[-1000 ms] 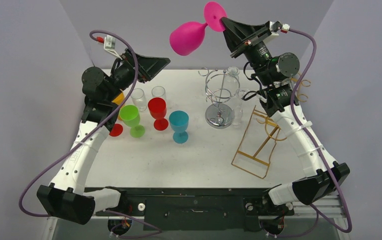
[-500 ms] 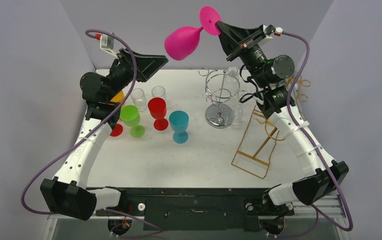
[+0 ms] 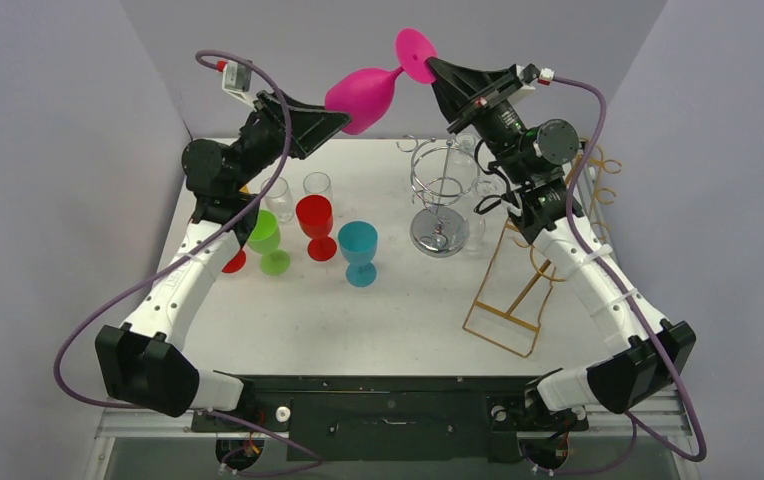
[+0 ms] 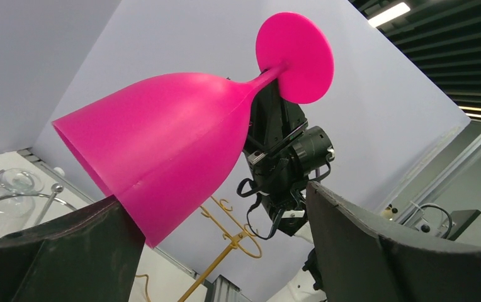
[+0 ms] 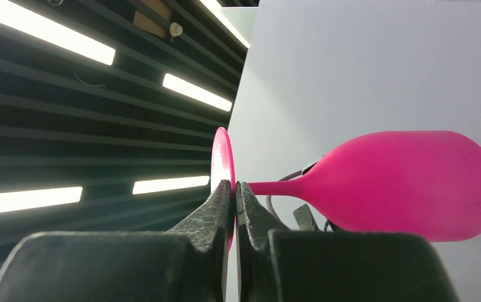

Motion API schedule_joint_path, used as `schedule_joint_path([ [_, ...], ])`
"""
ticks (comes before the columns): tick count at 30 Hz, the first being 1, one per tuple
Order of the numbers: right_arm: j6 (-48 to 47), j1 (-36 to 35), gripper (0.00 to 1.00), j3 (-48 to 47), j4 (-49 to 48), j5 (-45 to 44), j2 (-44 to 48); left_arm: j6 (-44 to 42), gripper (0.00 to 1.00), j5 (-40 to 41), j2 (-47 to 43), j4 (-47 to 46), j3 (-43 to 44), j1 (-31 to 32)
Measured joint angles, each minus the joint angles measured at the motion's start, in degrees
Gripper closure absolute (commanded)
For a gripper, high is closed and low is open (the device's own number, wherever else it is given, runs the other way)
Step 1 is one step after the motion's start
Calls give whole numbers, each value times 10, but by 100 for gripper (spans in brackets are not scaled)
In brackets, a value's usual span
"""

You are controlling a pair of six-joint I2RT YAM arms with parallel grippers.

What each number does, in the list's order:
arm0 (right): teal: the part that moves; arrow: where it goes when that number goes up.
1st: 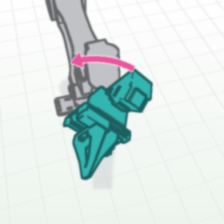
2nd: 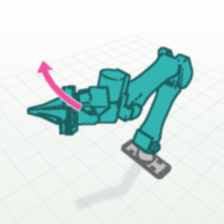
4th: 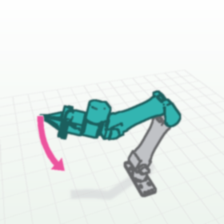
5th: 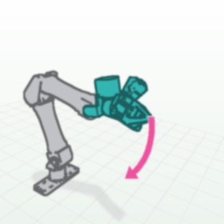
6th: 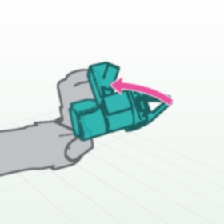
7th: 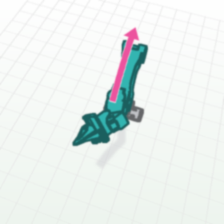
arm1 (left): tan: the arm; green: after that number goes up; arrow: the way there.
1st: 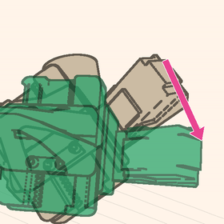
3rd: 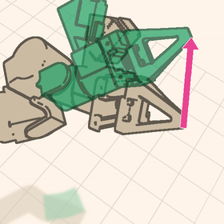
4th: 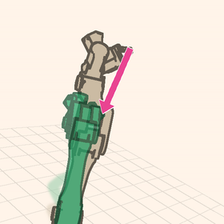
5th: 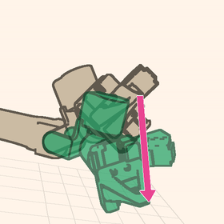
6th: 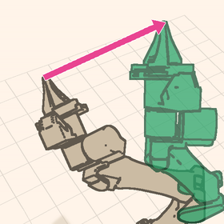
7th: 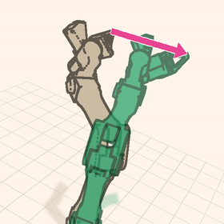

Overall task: Take the wine glass off the wine glass rack
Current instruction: Place the wine glass at the center of the board.

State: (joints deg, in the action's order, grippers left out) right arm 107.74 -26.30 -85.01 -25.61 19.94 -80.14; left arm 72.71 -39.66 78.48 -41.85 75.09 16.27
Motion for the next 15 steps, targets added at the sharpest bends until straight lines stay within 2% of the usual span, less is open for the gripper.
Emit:
schedule_joint_path([
  [10,11,3,100,25,-20,2,38,7,32,-7,12,-42,20,44],
  [14,16,9,100,41,-31,3,51,12,42,-7,12,-49,24,50],
  [15,17,11,100,44,-34,3,53,12,47,-7,12,-49,25,52],
])
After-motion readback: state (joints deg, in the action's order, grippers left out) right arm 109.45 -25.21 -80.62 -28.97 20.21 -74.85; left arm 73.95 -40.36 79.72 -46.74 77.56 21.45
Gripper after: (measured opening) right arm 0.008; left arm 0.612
